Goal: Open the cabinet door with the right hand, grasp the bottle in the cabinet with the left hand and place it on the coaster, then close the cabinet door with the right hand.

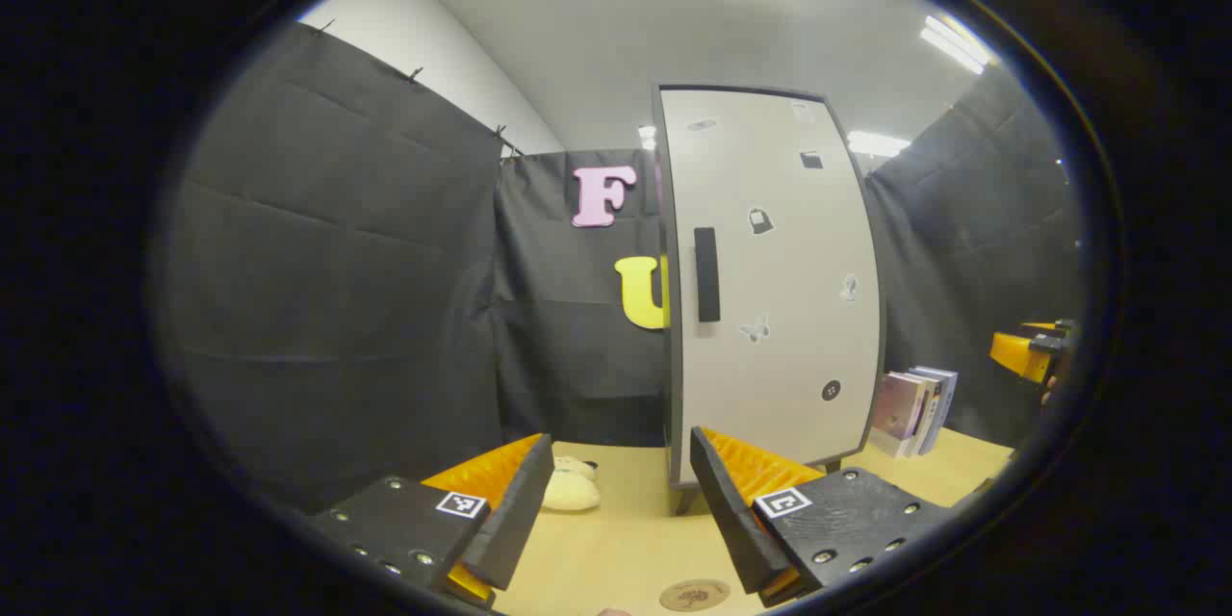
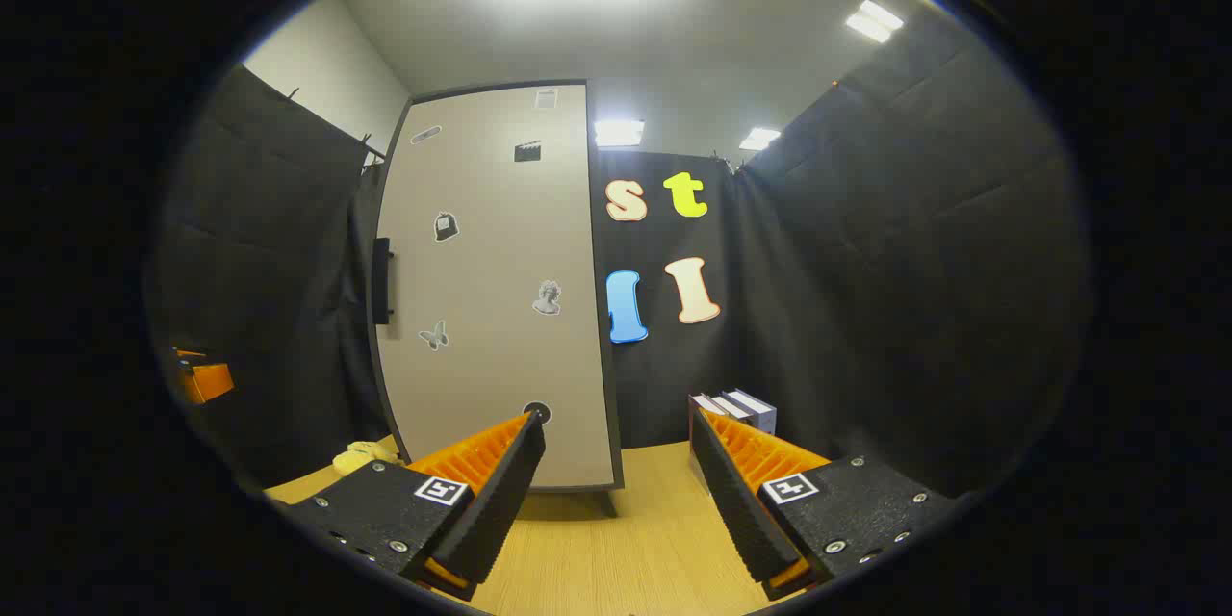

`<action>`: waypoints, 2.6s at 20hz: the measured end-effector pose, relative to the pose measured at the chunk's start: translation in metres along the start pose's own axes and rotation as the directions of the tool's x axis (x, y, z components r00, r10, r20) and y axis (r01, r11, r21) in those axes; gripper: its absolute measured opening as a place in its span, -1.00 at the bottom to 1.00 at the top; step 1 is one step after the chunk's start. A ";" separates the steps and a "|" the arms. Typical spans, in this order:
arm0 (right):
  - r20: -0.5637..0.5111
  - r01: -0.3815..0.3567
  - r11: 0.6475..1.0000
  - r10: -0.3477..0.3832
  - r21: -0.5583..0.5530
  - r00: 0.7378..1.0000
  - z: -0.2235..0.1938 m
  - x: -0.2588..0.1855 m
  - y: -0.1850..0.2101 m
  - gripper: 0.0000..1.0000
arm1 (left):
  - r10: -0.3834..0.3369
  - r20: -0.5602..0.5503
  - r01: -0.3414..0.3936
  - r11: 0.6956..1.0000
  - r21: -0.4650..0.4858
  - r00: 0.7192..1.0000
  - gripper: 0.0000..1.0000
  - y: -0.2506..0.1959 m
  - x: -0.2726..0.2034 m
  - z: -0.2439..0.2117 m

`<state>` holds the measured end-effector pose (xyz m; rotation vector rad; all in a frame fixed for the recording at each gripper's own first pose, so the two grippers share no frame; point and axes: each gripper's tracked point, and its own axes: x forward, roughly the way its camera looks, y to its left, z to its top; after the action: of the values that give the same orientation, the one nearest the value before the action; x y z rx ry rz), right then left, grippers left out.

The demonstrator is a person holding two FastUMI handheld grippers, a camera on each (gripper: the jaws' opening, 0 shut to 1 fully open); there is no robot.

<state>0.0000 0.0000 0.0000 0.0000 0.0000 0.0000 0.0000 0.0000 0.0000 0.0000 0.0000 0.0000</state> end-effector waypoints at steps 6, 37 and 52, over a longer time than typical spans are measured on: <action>-0.012 -0.008 1.000 0.009 0.006 1.000 -0.004 0.004 0.002 0.90 | 0.028 -0.040 -0.031 0.997 -0.072 0.999 0.70 0.010 0.005 -0.010; 0.082 -0.222 0.975 0.219 0.022 0.972 0.055 0.084 0.143 0.90 | 0.098 -0.016 -0.098 0.995 0.014 0.995 0.70 0.077 -0.015 -0.008; 0.061 -0.339 0.941 0.338 0.001 0.939 0.081 0.158 0.279 0.88 | 0.180 -0.058 -0.180 0.984 0.003 0.982 0.77 0.149 -0.023 -0.032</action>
<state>0.1579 0.2786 0.0806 0.0113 -0.0602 0.3457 -0.0230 0.1487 -0.0321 -0.0020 0.0583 0.1810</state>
